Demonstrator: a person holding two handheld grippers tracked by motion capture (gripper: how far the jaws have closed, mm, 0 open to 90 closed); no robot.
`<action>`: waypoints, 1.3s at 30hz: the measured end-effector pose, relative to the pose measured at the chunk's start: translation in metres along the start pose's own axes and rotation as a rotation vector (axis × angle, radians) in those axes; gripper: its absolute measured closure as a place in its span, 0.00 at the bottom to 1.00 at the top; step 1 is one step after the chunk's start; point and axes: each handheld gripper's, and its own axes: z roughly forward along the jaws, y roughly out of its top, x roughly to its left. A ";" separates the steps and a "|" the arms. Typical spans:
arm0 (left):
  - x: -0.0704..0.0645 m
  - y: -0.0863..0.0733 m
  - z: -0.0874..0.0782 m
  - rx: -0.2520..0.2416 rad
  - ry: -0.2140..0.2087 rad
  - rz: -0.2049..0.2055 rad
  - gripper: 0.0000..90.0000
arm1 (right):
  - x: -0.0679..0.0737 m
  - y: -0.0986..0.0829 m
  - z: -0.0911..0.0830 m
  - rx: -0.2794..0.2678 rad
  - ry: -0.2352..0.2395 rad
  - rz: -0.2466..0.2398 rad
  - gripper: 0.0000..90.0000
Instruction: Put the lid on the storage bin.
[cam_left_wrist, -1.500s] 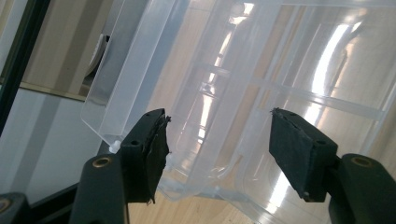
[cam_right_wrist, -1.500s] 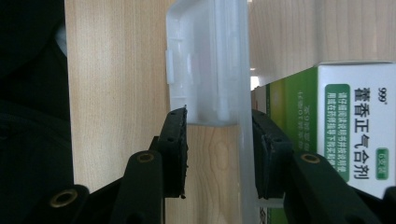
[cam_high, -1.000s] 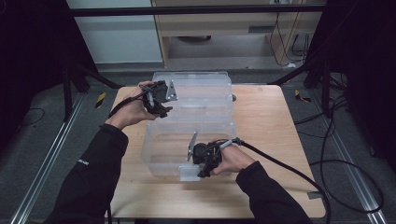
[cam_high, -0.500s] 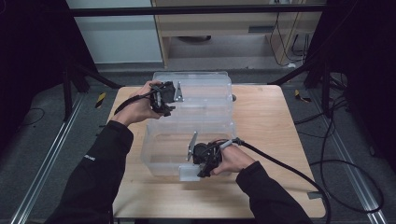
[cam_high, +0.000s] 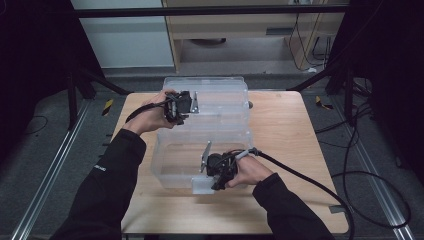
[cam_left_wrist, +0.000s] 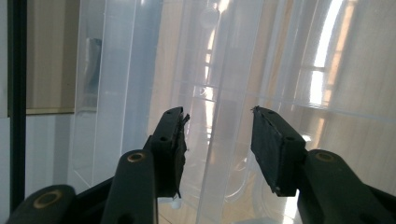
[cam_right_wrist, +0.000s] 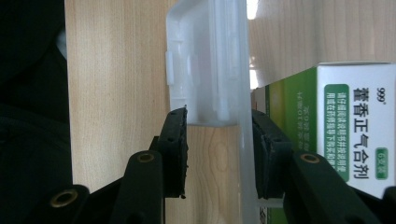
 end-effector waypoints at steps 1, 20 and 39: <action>0.000 0.000 0.000 0.003 0.002 0.009 0.63 | 0.000 0.000 0.000 0.000 -0.001 0.002 0.68; 0.000 0.007 0.001 0.054 -0.009 0.088 0.84 | 0.000 0.000 0.000 -0.005 -0.005 0.000 0.69; -0.006 0.009 -0.013 0.002 -0.028 0.121 0.90 | 0.002 -0.002 0.001 -0.021 -0.025 0.027 0.70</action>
